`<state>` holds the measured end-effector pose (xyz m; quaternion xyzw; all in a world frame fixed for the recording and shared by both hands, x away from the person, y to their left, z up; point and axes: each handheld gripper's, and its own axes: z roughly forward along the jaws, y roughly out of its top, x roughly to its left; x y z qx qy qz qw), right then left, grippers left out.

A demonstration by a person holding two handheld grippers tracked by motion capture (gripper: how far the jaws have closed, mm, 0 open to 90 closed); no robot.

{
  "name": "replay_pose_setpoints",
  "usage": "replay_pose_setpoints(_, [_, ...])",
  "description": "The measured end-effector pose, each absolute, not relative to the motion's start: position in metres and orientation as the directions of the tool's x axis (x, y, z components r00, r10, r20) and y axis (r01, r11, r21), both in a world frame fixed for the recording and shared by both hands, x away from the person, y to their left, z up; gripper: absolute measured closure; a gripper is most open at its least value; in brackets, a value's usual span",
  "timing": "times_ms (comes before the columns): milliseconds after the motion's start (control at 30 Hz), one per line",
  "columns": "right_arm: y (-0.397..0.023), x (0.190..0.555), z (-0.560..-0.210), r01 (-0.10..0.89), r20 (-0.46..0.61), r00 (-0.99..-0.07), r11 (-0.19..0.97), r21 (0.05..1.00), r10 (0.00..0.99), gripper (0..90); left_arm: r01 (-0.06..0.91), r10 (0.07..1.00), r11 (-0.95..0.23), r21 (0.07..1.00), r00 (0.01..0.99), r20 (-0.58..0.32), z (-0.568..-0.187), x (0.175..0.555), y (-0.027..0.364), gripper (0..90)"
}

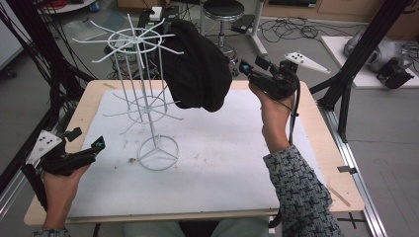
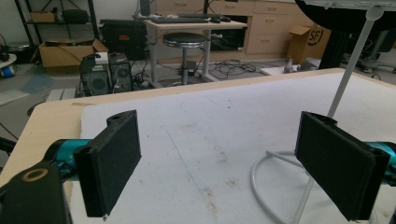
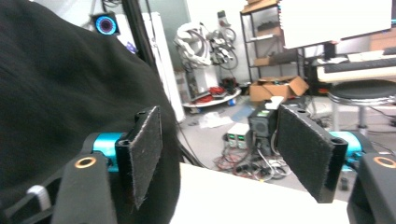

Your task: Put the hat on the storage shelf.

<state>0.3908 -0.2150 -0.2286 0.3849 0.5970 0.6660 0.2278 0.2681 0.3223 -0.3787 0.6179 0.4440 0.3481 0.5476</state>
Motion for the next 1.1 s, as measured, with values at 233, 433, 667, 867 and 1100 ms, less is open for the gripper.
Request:
replay_pose_setpoints(233, [-0.228, 0.385, -0.234, 0.128, 0.183, -0.549, -0.135, 0.983, 0.815, 28.2, 0.169, 0.929, -0.011, 0.985, 0.365, -0.053, -0.379, 0.269, 0.322, 14.5])
replay_pose_setpoints(433, [-0.243, 0.379, -0.240, 0.113, 0.146, -0.508, -0.103, 0.988, 0.849, 26.0, 0.167, 0.929, -0.011, 0.986, 0.367, -0.052, -0.378, 0.270, 0.321, 14.4])
replay_pose_setpoints(667, [-0.262, 0.370, -0.254, 0.117, 0.123, -0.461, -0.078, 0.990, 0.879, 22.8, 0.171, 0.927, -0.013, 0.985, 0.371, -0.052, -0.380, 0.271, 0.320, 14.4])
replay_pose_setpoints(867, [-0.279, 0.362, -0.273, 0.140, 0.125, -0.420, -0.072, 0.987, 0.899, 20.7, 0.171, 0.926, -0.013, 0.985, 0.374, -0.053, -0.380, 0.273, 0.318, 14.5])
replay_pose_setpoints(1100, [-0.296, 0.351, -0.296, 0.169, 0.133, -0.365, -0.075, 0.983, 0.922, 17.1, 0.170, 0.924, -0.015, 0.985, 0.379, -0.051, -0.380, 0.273, 0.317, 14.5])
